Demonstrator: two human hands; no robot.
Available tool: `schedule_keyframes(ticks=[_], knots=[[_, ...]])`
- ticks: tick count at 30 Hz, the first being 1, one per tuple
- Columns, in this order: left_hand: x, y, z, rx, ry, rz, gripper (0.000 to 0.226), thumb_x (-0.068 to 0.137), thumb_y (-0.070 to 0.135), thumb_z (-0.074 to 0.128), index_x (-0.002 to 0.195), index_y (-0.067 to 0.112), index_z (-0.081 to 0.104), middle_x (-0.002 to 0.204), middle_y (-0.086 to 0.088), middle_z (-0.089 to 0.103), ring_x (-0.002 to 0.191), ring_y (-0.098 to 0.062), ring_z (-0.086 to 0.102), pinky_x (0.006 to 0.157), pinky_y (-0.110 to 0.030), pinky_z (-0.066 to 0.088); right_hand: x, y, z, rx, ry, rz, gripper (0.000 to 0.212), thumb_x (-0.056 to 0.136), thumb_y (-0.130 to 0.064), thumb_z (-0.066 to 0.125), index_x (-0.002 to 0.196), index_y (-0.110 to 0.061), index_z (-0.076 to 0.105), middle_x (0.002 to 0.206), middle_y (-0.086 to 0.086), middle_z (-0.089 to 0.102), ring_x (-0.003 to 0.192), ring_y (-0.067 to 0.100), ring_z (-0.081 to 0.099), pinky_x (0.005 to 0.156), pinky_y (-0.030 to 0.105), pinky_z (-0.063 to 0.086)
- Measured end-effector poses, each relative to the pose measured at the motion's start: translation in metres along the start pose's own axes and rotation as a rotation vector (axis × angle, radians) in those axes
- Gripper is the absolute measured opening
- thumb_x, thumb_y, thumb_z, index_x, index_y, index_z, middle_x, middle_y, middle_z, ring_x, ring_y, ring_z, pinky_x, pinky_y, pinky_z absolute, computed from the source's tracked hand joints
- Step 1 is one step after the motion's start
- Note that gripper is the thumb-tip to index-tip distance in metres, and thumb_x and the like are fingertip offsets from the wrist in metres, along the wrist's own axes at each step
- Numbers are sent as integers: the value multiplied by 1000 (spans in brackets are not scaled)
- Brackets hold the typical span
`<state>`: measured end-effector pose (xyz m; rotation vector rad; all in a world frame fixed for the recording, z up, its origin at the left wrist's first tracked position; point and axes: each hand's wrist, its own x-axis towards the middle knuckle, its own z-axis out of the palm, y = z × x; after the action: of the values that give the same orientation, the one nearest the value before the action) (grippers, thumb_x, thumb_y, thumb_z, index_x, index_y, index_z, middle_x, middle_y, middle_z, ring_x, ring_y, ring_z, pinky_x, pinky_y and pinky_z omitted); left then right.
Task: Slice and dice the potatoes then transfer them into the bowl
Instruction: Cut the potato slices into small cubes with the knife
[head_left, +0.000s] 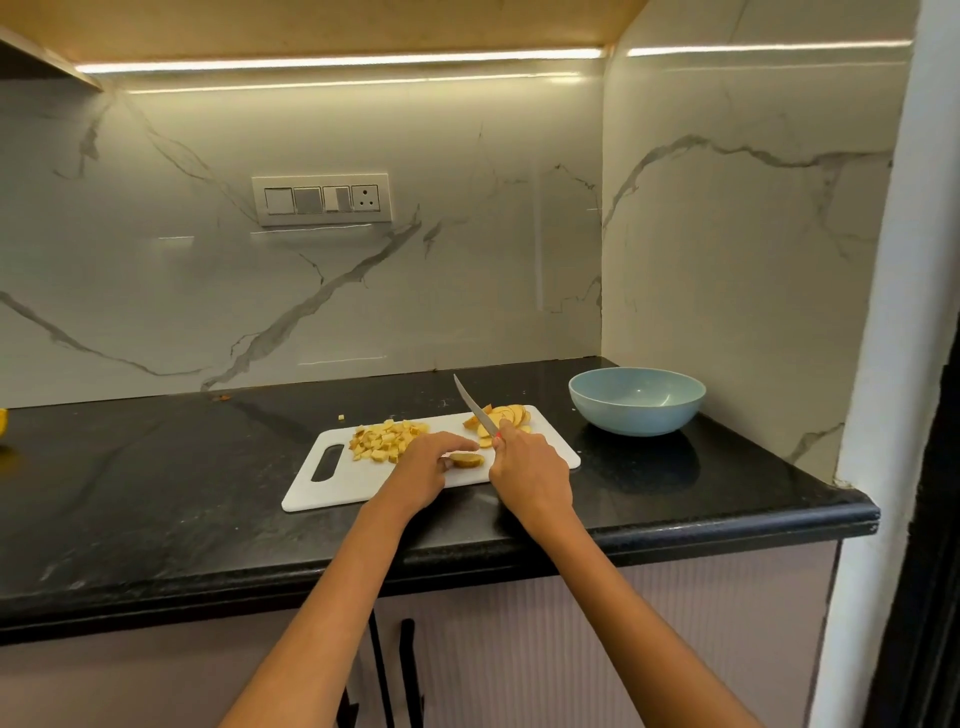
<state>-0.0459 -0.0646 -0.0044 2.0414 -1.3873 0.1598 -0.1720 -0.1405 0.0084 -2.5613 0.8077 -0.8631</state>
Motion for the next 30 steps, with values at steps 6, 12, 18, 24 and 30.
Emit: schedule_keyframes(ticks=[6, 12, 18, 24, 30], knots=[[2, -1, 2, 49, -66, 52, 53, 82, -19, 46, 124, 12, 59, 124, -8, 61, 112, -17, 56, 80, -8, 39, -2, -1, -2, -3, 0, 1, 38, 100, -21, 38, 138, -15, 40, 111, 8, 64, 95, 19, 63, 78, 29, 50], [1, -7, 4, 38, -25, 20, 45, 87, -10, 48, 129, 7, 53, 121, -12, 61, 111, -23, 54, 94, -27, 44, -7, -5, -5, -76, -38, 5, 36, 99, -19, 39, 134, -16, 43, 109, 8, 63, 93, 21, 63, 76, 30, 49], [-3, -7, 5, 91, 17, -65, 38, 93, 5, 49, 131, 9, 52, 126, -10, 57, 119, -25, 47, 103, -33, 35, -22, -10, -5, -290, -112, -43, 33, 95, -20, 47, 126, -10, 47, 105, 9, 64, 91, 22, 64, 75, 29, 49], [-4, -7, 4, 85, -15, -73, 32, 95, 10, 46, 124, 12, 59, 128, -7, 58, 122, -26, 48, 102, -42, 37, -31, -9, -14, -278, -103, -23, 30, 95, -18, 45, 124, -11, 47, 105, 8, 63, 91, 23, 63, 71, 28, 46], [-2, 3, 3, 286, -105, -195, 41, 100, 32, 29, 137, 27, 43, 143, 1, 38, 133, -22, 25, 107, -41, 22, -32, -11, -16, -246, -116, 7, 24, 95, -22, 48, 117, -12, 52, 102, 7, 65, 89, 20, 64, 71, 26, 47]])
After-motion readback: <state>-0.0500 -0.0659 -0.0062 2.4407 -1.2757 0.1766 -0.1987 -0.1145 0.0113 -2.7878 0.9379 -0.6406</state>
